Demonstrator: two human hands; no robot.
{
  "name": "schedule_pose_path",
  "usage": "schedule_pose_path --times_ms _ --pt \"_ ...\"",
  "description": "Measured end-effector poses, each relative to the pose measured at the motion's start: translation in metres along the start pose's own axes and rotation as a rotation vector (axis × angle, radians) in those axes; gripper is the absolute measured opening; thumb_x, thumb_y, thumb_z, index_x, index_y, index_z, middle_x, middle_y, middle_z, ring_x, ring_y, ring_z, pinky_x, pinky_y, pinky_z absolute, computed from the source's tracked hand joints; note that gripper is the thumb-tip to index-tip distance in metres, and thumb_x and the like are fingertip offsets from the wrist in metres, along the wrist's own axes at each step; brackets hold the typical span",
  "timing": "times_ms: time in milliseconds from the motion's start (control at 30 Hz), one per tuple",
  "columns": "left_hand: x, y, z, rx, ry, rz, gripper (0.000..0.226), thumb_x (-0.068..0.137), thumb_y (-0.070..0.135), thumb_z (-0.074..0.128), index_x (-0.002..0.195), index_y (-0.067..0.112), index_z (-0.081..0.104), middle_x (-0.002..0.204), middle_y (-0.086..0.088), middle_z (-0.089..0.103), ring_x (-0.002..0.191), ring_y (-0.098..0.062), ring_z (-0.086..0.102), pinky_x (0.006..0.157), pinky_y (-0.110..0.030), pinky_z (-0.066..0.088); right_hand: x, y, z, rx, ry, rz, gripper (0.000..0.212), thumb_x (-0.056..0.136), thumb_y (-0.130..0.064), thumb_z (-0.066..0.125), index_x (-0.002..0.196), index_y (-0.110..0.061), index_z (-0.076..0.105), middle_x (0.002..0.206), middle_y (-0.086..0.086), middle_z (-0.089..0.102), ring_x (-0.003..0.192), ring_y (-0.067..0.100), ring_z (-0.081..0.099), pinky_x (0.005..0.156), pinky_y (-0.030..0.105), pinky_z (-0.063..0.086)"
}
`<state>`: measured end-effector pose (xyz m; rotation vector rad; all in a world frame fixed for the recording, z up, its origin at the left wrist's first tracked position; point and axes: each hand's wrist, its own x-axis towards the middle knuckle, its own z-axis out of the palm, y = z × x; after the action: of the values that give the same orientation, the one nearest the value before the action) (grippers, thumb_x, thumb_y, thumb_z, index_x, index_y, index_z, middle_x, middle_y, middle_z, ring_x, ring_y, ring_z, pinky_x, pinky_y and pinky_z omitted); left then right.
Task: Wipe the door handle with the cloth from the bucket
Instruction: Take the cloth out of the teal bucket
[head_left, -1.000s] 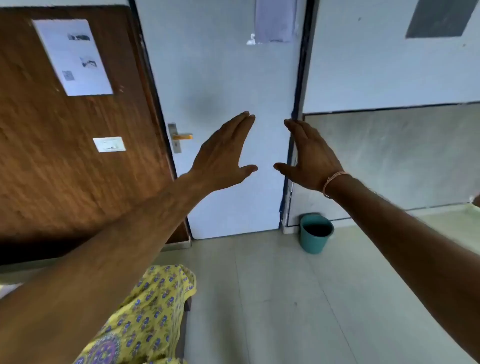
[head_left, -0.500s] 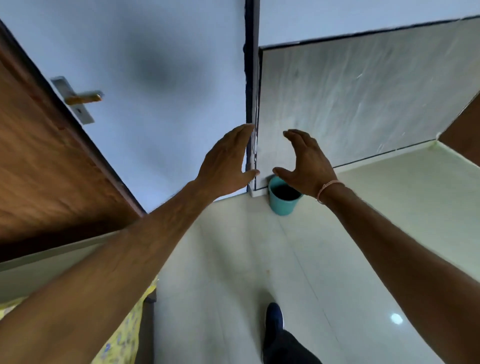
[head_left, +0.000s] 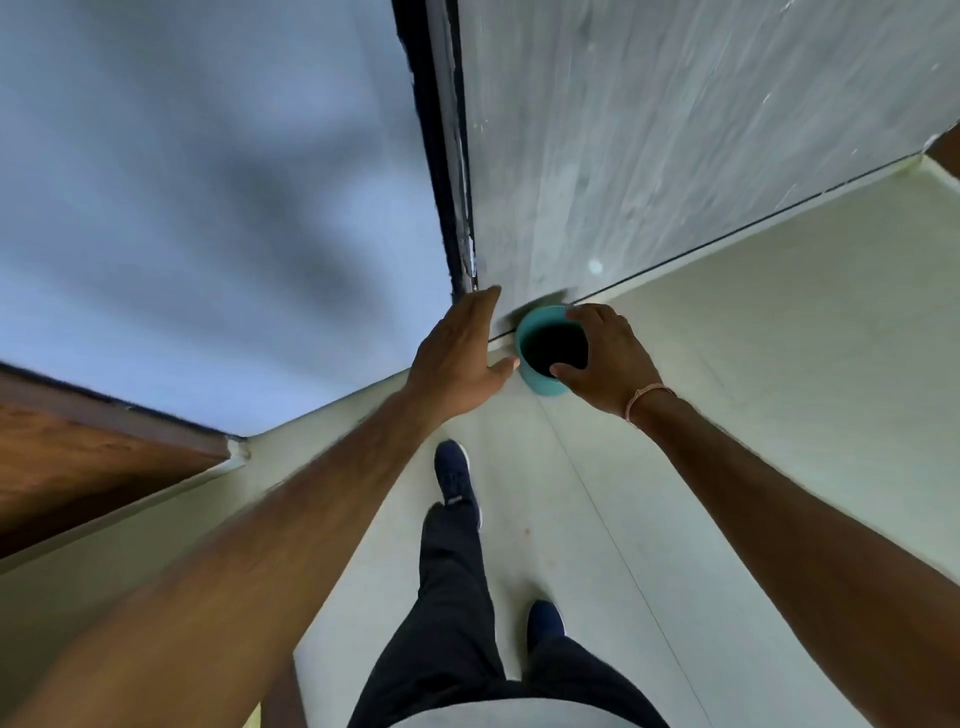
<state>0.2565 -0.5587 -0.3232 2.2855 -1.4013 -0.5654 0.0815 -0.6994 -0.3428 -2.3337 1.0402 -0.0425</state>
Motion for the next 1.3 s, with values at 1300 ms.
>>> schedule_pose_path --times_ms 1300 --pt "0.386 -0.302 0.504 -0.129 -0.034 -0.035 0.065 0.092 0.022 0.072 0.150 0.001 0.052 0.167 -0.019 0.041 0.158 -0.034 0.039 0.131 -0.035 0.032 0.471 0.430 0.542 -0.194 -0.457 0.612 0.081 0.109 -0.043 0.040 0.166 0.001 0.004 0.165 0.035 0.028 0.152 0.048 0.034 0.127 0.051 0.027"
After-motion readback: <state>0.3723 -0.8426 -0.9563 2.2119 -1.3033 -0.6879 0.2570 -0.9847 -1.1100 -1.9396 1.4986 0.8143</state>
